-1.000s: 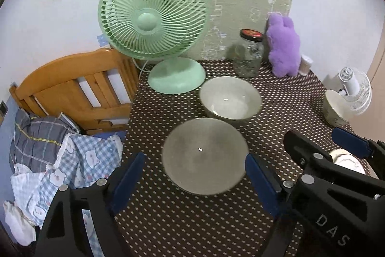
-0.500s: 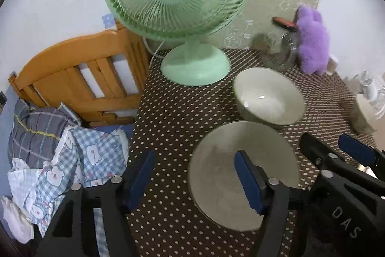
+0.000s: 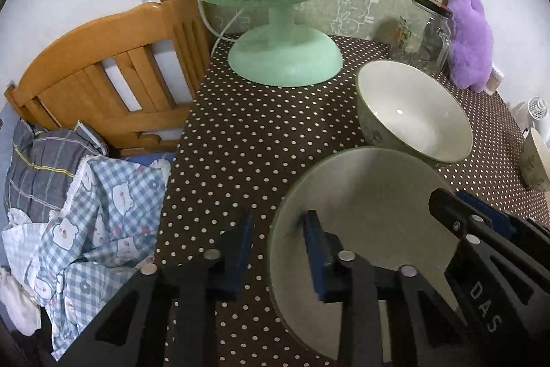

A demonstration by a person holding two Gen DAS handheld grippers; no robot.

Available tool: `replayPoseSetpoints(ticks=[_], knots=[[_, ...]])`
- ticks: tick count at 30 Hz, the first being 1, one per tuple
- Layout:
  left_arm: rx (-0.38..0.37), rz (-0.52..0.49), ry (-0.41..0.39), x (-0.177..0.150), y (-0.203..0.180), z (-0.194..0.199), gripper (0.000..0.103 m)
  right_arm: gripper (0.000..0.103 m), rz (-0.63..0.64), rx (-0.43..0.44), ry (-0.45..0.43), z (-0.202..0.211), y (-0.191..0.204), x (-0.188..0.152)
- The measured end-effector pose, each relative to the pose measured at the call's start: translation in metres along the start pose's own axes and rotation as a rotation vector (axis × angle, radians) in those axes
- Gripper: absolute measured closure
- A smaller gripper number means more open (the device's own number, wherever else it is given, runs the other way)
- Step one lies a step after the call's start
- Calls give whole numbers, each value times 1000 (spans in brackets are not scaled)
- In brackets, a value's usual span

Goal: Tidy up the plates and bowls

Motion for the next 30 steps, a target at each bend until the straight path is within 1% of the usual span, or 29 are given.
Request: replayPoseSetpoints(ticks=[3,7,14,18,23,27,30], knots=[[-17,-19,-3,0,-5,1,82,84,10,-11,-4,0,1,-1],[-7,-27,4,0,-7,1,82,84,24,-18,4,-1,3,-1],[-21,-42,20,-7,-7,9,82,84,13,-31,21,8,2,-8],[-33,-42,30,-16,-9,17,82,84,8,-39,29,19,0,-17],[-56,-60,43,-34,-19,32,82,84,2,-62,41,37,-8,-35],[-71,-73,45,-48,-30,49,82,84,-19,-74,47,55,-18,-50],[-76,-71,33,-58,-37,64,82,84,-25,-77,43,71,-27,-58]])
Point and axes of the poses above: each gripper's, at about its wrist camera, not at the fingertips, and z roughly against the way its jaws point, y to its left, x to its top, the point moved 6 cm from there along -z, roughly the way its jaws point, and after that the axes turned 5 degrees about z, right-handed, at the moved point
